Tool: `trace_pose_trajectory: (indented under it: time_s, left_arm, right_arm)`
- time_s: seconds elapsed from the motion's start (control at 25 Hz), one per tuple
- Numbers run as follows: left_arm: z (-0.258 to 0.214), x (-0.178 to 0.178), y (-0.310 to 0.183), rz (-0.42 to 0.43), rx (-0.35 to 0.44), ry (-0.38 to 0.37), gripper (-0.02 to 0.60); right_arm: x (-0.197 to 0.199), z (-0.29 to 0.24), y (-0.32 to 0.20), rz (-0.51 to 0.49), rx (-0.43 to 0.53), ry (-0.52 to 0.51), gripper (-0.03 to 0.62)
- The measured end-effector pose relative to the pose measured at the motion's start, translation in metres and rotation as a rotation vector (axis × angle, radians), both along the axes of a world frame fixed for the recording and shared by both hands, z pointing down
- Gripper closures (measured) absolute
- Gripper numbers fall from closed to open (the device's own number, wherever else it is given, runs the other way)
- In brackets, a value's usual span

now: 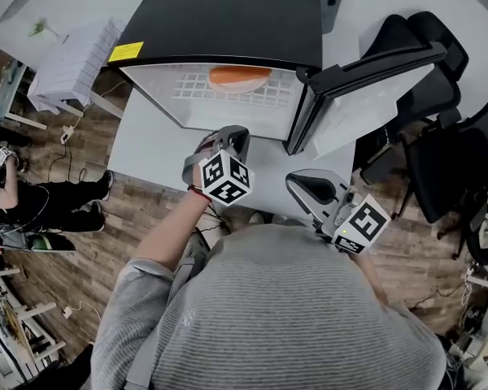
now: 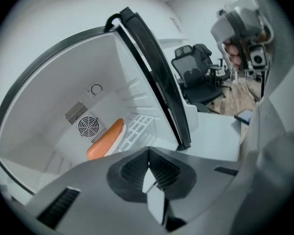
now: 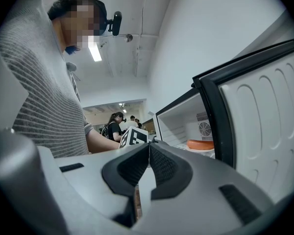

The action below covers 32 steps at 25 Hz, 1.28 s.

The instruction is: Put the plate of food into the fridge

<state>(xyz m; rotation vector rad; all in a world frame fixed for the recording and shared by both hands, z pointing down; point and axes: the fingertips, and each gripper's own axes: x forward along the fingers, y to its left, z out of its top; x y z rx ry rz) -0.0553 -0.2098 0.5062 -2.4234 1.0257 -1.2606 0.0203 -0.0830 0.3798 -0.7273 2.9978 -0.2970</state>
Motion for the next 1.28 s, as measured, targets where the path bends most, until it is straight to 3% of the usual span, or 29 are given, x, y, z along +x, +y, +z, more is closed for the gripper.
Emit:
trace_pose_trajectory:
  time_s: [0.32,0.44,0.64,0.88,1.08,1.28]
  left_arm:
    - [-0.028,0.018,0.023,-0.069,-0.076,0.428,0.570]
    - [-0.038,0.017,0.032,-0.086,-0.089,0.555,0.570]
    - [-0.041,0.013,0.052,-0.110,-0.117,0.653,0.571]
    - [-0.046,0.022,0.079,-0.058,-0.134,0.746,0.571]
    - [-0.064,0.031,0.103,-0.034,-0.140,0.876,0.571]
    - [-0.067,0.041,0.117,-0.031,-0.161,0.922,0.569]
  right_arm:
    - [-0.002,-0.001,0.001,-0.010,0.010,-0.002,0.580]
    - [-0.001,0.000,0.001,-0.008,0.007,-0.008,0.580]
    - [0.001,0.003,0.000,-0.004,0.008,-0.002,0.580]
    - [0.003,0.006,-0.001,0.009,0.007,0.002,0.580]
    - [0.006,0.008,-0.002,0.016,0.002,0.002,0.580]
    - [0.004,0.012,-0.003,0.003,0.008,0.020,0.580]
